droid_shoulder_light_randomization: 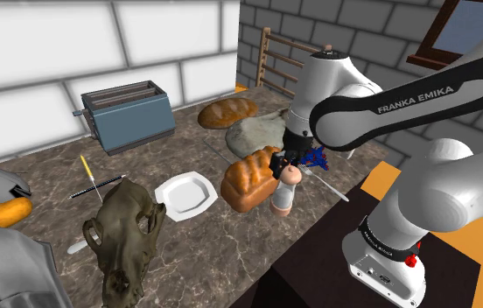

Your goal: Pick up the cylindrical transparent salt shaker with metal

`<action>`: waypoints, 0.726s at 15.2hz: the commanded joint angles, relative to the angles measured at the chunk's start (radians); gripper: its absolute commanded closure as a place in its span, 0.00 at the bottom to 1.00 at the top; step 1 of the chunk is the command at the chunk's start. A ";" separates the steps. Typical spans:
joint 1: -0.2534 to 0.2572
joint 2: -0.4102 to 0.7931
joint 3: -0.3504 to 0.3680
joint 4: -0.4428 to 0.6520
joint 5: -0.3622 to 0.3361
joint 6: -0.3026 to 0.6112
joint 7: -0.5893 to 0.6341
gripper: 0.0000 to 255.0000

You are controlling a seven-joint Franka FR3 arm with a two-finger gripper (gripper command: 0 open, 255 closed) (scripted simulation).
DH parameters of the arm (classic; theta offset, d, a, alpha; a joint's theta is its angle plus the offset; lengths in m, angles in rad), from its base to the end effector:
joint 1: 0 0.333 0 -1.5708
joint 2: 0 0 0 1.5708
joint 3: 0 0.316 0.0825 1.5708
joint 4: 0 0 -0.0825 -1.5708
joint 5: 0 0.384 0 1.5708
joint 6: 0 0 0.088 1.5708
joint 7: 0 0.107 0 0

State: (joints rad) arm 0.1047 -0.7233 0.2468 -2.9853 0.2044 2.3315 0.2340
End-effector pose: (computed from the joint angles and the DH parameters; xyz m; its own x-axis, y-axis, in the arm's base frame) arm 0.2830 0.0893 0.3378 0.9951 -0.0747 0.0650 -0.0742 -0.9972 -0.0094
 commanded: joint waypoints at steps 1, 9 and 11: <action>0.001 0.002 0.001 -0.003 0.001 0.004 0.000 1.00; 0.000 0.005 0.001 0.001 0.001 0.004 0.001 1.00; -0.001 -0.021 -0.004 0.016 -0.004 -0.038 0.001 1.00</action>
State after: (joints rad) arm 0.1028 -0.7341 0.2435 -2.9761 0.2014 2.3122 0.2331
